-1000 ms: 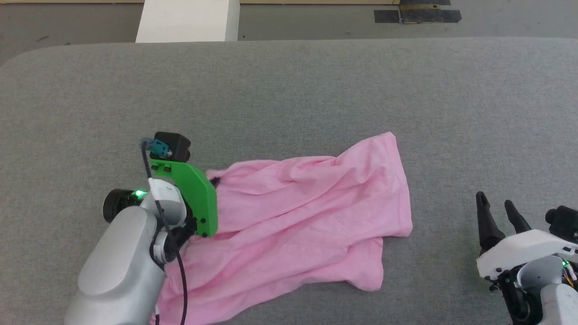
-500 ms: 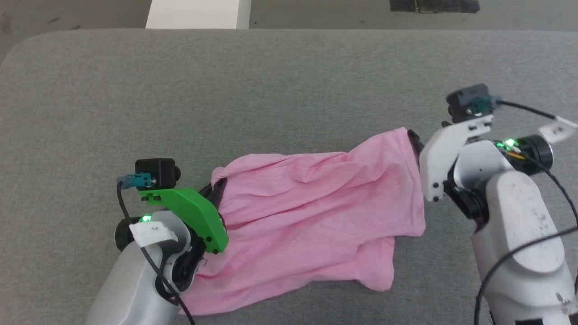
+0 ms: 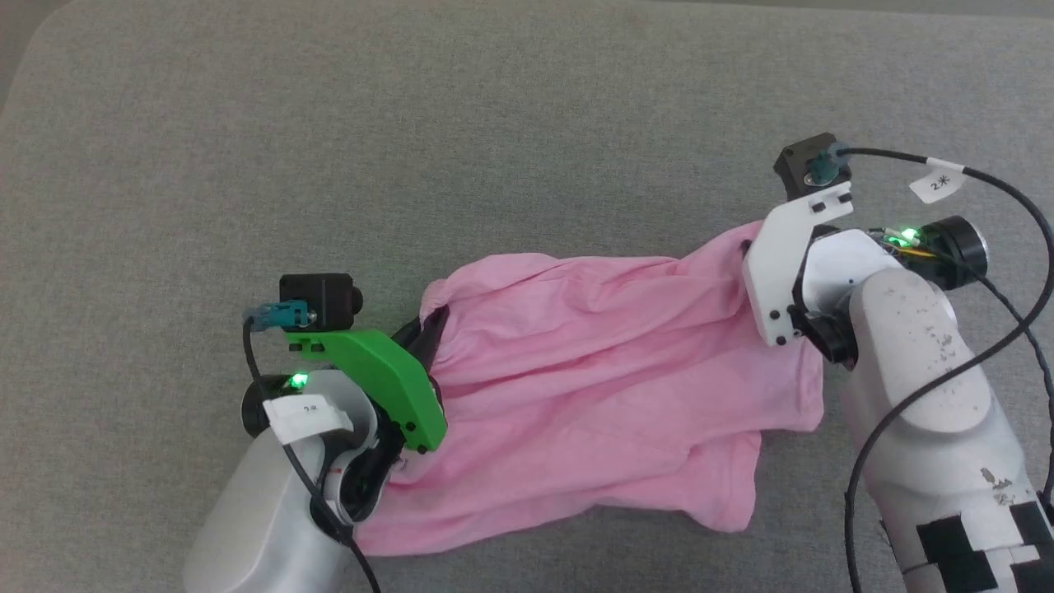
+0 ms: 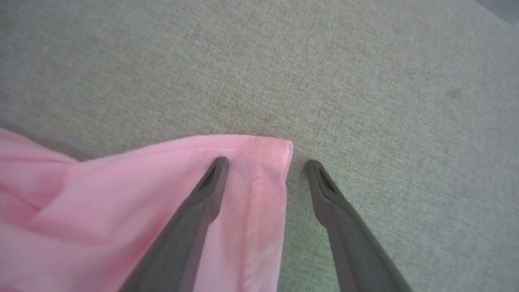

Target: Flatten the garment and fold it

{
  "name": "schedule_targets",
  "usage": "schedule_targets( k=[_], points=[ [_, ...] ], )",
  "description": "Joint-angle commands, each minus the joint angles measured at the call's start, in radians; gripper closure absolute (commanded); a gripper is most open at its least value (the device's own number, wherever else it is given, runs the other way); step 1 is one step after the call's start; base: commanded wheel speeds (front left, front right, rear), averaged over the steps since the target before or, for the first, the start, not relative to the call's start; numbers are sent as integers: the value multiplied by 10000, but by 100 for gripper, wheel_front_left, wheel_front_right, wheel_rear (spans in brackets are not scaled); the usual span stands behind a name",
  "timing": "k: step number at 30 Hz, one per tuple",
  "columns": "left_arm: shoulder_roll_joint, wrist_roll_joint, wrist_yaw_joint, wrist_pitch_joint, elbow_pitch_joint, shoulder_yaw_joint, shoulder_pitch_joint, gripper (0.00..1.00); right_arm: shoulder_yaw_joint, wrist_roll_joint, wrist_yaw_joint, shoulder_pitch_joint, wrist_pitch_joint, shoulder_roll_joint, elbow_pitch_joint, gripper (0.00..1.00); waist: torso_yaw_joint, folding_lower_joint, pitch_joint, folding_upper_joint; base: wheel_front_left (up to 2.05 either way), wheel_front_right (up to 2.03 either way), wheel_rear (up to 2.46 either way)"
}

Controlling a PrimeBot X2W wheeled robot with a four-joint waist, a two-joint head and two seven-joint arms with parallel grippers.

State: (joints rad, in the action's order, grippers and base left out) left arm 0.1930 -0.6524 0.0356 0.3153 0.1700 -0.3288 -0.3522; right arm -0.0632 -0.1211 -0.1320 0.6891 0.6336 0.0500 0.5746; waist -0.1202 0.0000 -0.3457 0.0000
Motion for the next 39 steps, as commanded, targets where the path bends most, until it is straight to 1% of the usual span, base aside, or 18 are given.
schedule_targets(
  k=[1, 2, 3, 5, 8, 10, 12, 14, 15, 20, 21, 23, 26, 29, 32, 35, 39],
  points=[
    [3, -27, -51, -67, 48, 18, -126, 100, -113, 55, 13, 11, 153, 3, 354, 10, -21, 0, -38, 0, 0, 0, 0],
    [17, -19, -64, -100, 53, 14, -129, 100, -178, 174, 13, 42, 152, 3, 452, 67, -7, 0, -26, 0, 0, 0, 0],
    [44, 4, -76, -129, 55, 9, -138, 100, -233, 274, 13, 77, 135, 3, 505, 100, 10, 0, -14, 0, 0, 0, 0],
    [71, -24, -122, -157, 71, 21, -164, 100, -355, 506, 13, 180, 121, 3, 553, 100, 57, 0, 51, 0, 0, 0, 0],
    [116, -144, -182, -212, 61, 143, -282, 100, -257, 915, 13, 451, -205, 3, 338, 100, 148, 0, 251, 0, 0, 0, 0],
    [35, -509, -260, -207, 11, 386, -440, 100, -74, 1273, 13, 657, -395, 3, 94, 100, 193, 0, 415, 0, 0, 0, 0],
    [103, -743, -315, -138, -23, 618, -701, 100, 184, 1794, 13, 871, -474, 3, -188, 100, 245, 0, 615, 0, 0, 0, 0],
    [39, -1303, -413, -1, -46, 992, -1016, 100, 373, 2432, 13, 1112, -329, 3, -487, 100, 336, 0, 797, 0, 0, 0, 0],
    [108, -1440, -436, 114, -39, 1115, -1205, 100, 434, 2660, 13, 1248, -224, 9, -639, 100, 379, 0, 849, 0, 0, 0, 0],
    [570, -1869, -335, 746, 258, 1727, -2878, 100, 1099, 3989, 13, 2393, 291, 11, -1446, 100, 597, 0, 919, 0, 0, 0, 0],
    [582, -1997, -281, 873, 343, 1844, -3254, 100, 1240, 4097, 13, 2642, 324, 10, -1553, 100, 633, 0, 878, 0, 0, 0, 0],
    [859, -1918, -176, 1074, 639, 1991, -4225, 100, 1505, 4184, 13, 3256, 303, 8, -1713, 100, 711, 0, 726, 0, 0, 0, 0],
    [614, -2568, 143, 1088, 1210, 2685, -5829, 100, 1857, 4254, 13, 4355, -13, 6, -1681, 100, 818, 0, 458, 0, 0, 0, 0],
    [694, -2728, 363, 756, 1780, 3198, -7288, 100, 2077, 4254, 13, 5515, -685, 5, -1498, 100, 943, 0, 158, 0, 0, 0, 0],
    [838, -2511, 349, 144, 2322, 3378, -8582, 100, 2161, 4203, 13, 6680, -1680, 5, -1173, 100, 1040, 0, -116, 0, 0, 0, 0],
    [923, -2214, 141, -546, 2798, 3367, -9447, 100, 2113, 3941, 13, 7492, -2287, 4, -621, 100, 1082, 0, -321, 0, 0, 0, 0],
    [938, -1983, -267, -1160, 3423, 3232, -9817, 100, 1985, 3927, 13, 7913, -2716, 4, -70, 100, 1082, 0, -543, 0, 0, 0, 0]
  ],
)
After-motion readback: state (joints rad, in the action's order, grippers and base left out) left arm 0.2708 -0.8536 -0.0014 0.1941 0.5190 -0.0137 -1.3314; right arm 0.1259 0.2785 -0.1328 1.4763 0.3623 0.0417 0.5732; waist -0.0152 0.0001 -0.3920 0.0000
